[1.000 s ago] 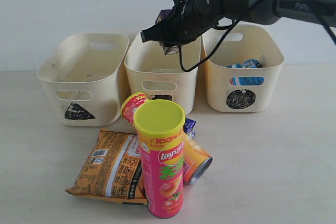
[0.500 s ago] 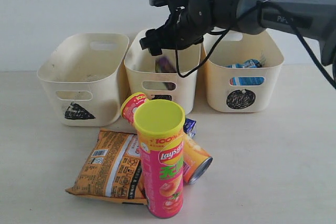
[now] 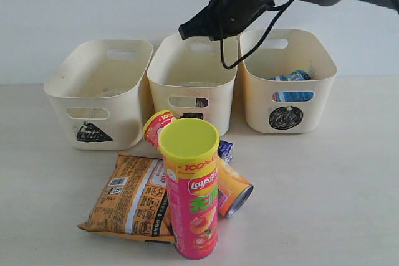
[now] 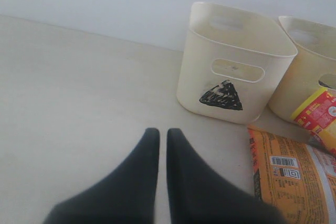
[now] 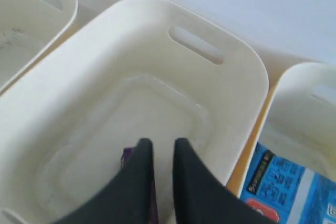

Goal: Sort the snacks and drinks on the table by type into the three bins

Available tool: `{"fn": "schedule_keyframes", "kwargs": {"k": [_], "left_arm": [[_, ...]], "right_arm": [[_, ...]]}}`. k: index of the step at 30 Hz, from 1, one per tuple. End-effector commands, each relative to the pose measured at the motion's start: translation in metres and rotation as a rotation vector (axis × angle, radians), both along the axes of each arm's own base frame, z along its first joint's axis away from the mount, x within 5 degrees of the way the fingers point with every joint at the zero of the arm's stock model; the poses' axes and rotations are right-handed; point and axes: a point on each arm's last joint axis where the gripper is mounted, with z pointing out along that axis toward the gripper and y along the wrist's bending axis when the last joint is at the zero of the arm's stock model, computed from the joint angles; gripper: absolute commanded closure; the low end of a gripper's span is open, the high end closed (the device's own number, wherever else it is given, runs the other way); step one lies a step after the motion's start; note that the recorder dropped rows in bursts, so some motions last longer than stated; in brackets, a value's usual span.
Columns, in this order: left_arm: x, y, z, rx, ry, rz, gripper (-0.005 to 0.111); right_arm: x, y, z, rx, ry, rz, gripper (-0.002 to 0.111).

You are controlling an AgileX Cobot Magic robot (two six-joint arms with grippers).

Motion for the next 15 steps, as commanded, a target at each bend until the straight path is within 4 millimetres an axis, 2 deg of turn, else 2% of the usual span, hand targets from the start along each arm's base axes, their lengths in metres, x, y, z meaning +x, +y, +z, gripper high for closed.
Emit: {"fn": "schedule_keyframes", "kwargs": {"k": [1, 3, 7, 8, 9, 10, 12, 15], "left_arm": [[0.0, 0.0, -0.001, -0.007, -0.005, 0.004, 0.102], [0.0, 0.0, -0.001, -0.007, -0.005, 0.004, 0.102], [0.0, 0.0, -0.001, -0.007, -0.005, 0.004, 0.102], [0.0, 0.0, -0.001, -0.007, -0.005, 0.004, 0.102], [0.0, 0.0, -0.001, -0.007, -0.005, 0.004, 0.102], [0.0, 0.0, -0.001, -0.007, -0.005, 0.004, 0.102], [0.0, 0.0, -0.001, -0.007, -0.005, 0.004, 0.102], [0.0, 0.0, -0.001, -0.007, -0.005, 0.004, 0.102]], "right_arm": [[-0.011, -0.011, 0.004, -0.063, 0.111, -0.032, 0.109], [-0.017, -0.012, 0.006, -0.07, 0.159, -0.018, 0.108], [-0.042, -0.014, 0.03, 0.002, 0.209, 0.06, 0.108], [-0.055, -0.02, 0.042, 0.032, 0.175, 0.062, 0.108], [-0.063, -0.024, 0.047, 0.053, 0.157, 0.064, 0.108], [-0.08, -0.032, 0.052, 0.098, 0.107, 0.065, 0.108], [-0.106, -0.047, 0.052, 0.152, 0.037, 0.058, 0.108], [-0.147, -0.07, 0.037, 0.2, -0.02, 0.042, 0.108]]}}
